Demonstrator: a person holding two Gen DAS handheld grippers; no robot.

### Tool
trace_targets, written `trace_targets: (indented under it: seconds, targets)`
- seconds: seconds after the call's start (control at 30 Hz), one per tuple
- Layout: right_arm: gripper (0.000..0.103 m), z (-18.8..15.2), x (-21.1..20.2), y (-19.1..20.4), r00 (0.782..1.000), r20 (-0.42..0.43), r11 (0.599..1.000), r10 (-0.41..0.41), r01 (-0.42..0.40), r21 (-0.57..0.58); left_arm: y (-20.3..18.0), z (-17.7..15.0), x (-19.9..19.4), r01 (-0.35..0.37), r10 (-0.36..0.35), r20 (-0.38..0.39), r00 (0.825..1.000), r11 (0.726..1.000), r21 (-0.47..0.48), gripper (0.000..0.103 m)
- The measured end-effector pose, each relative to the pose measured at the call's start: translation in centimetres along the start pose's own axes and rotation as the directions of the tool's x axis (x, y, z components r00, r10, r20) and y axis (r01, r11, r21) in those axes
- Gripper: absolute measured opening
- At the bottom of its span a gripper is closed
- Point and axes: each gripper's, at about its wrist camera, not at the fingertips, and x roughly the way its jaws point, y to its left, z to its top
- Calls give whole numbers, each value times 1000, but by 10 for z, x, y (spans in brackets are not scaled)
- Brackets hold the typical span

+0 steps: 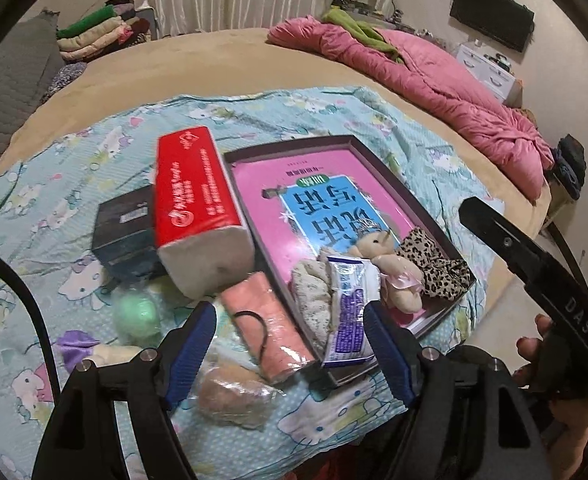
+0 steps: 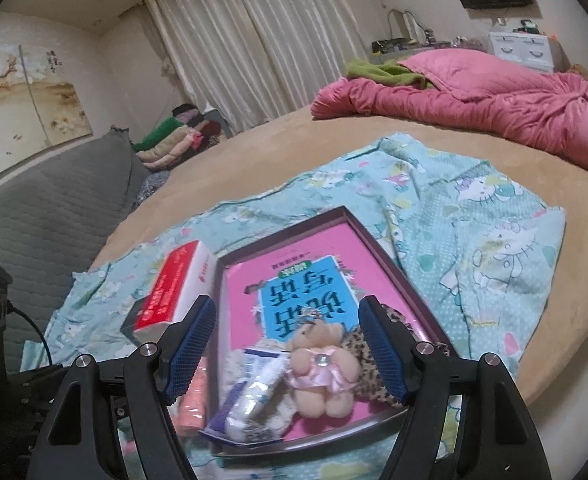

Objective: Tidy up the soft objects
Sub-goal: 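Open both tools to set packet and bear on the tray, then withdraw, then move both open tools back toward the remaining pile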

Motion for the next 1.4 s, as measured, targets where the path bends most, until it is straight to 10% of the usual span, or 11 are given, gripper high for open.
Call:
trace_targets:
  seconds: [0.93,1.4]
  targets:
    - [75,-14,-7,91,991,-71,971,111,-123,-204,138,-10,-60,-106,122,56,991,966,-234,75]
    - [75,-77,27,149,959,-271,848,85,-213,-486,192,-50,-31,-123,117,-40,992,932,-342,75]
